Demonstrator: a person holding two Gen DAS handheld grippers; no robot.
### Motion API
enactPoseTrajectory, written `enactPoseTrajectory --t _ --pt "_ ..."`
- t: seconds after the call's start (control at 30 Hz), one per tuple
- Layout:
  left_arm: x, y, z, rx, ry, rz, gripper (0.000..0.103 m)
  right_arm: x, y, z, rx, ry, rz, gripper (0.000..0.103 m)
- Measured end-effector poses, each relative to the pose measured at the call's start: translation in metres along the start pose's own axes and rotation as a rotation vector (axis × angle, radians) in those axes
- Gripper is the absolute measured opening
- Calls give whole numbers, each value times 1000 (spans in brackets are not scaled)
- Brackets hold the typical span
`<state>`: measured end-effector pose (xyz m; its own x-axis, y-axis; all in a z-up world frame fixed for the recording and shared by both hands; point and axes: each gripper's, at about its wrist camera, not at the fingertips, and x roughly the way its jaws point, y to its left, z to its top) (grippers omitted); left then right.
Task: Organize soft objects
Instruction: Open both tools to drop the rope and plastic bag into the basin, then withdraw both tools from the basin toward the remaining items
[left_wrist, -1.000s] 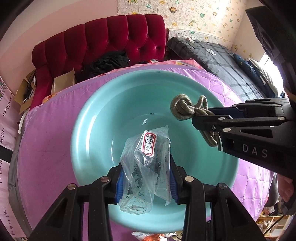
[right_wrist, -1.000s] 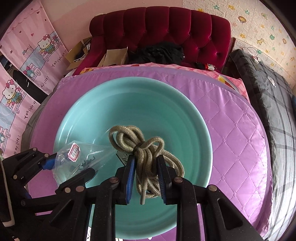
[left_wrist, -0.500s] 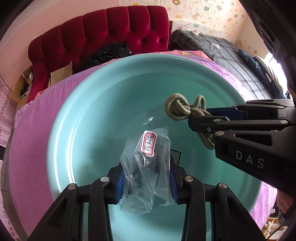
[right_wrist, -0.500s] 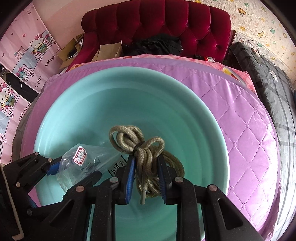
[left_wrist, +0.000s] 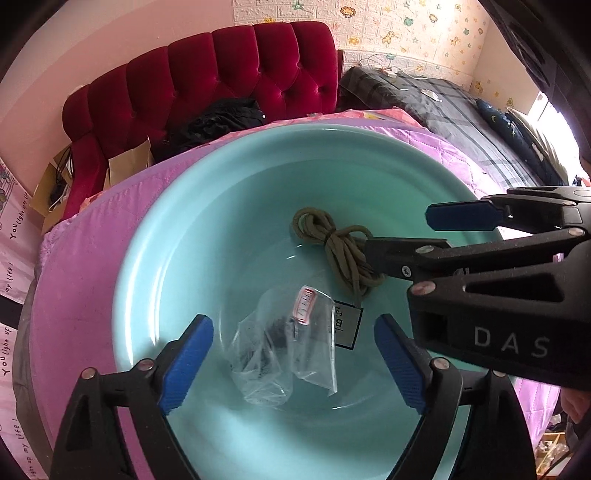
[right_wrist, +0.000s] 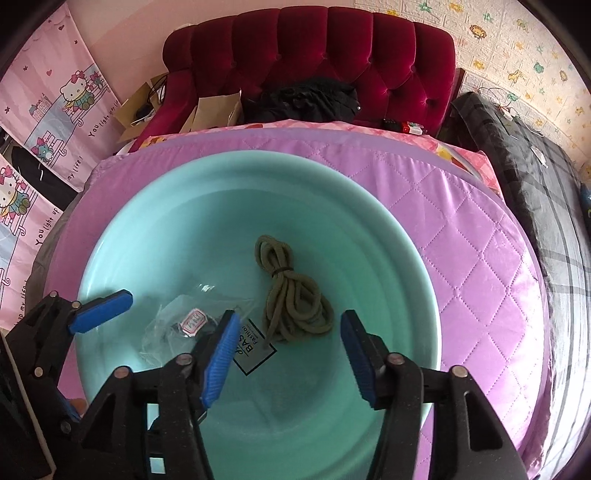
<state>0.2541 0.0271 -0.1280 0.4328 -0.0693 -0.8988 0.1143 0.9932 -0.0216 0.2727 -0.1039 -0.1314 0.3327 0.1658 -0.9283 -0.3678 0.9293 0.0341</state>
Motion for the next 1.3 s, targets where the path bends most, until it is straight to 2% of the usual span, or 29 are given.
enactPoseTrajectory --t 0.03,0.1,0.13,0.27,0.57,1.0,1.3 --pt "-2 1 -1 -2 -9 9 103 -3 0 -1 3 -7 3 77" --pt "-6 2 -3 -10 -18 10 103 -7 1 -3 5 -17 6 98" --pt "-7 3 -4 -14 -19 4 103 -9 1 -4 5 -19 2 102" --pt "-14 2 -10 -10 -25 20 103 -15 3 -11 2 -21 -39 103" --pt "-34 3 -23 -37 -42 51 103 -38 5 -31 -15 -37 -74 103" --pt "-73 -8 -49 -37 -39 73 103 -77 5 -67 2 -32 -77 103" --pt "-100 -11 -81 -51 -62 78 103 -103 10 -96 -28 -44 -81 103"
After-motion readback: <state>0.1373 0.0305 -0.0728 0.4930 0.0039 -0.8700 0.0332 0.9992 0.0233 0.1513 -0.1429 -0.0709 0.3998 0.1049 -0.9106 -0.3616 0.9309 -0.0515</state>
